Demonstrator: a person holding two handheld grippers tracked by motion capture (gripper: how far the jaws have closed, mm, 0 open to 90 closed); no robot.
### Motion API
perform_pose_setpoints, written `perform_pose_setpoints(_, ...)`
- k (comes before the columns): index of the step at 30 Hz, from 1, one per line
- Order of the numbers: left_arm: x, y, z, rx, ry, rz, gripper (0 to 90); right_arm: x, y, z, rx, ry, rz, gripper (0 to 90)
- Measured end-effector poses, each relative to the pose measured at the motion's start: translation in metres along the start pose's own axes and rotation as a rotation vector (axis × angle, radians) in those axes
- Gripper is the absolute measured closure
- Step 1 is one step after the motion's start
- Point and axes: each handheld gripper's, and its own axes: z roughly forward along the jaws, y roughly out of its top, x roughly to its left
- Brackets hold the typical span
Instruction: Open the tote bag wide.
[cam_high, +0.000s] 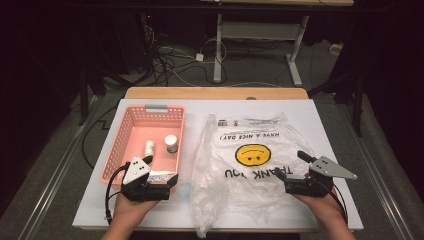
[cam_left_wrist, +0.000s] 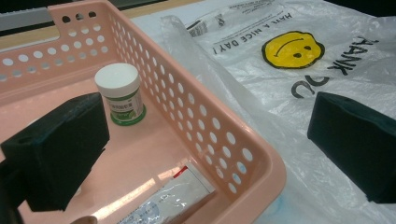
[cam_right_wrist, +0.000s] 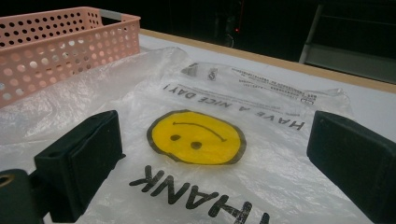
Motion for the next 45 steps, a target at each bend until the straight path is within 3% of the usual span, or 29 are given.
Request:
perform_pose_setpoints(7,-0.001,0.001,0.001,-0.008,-0.002,-0.005,0.0,0.002,0.0,-0.003,0.003,0.018,-0.014,2.9)
perform_pose_setpoints(19,0.0,0.0,0.003,-0.002,-0.008,-0.01,0.0,-0.005,0.002,-0.008,-0.001,-0.006,0.0,4.2)
perform_pose_setpoints(27,-0.001,0.0,0.004,0.003,-0.002,-0.014,0.0,-0.021,0.001,-0.014,0.02,-0.052,0.009,7.0)
perform_pose_setpoints(40,-0.001,0.0,0.005,0.004,-0.025,-0.017,0.0,-0.062,-0.01,-0.031,0.052,-0.141,0.086,9.7)
perform_pose_setpoints(45,-0.001,0.0,0.005,-0.002,-0.025,-0.015,0.0,-0.069,-0.015,-0.033,0.076,-0.158,0.096,9.8)
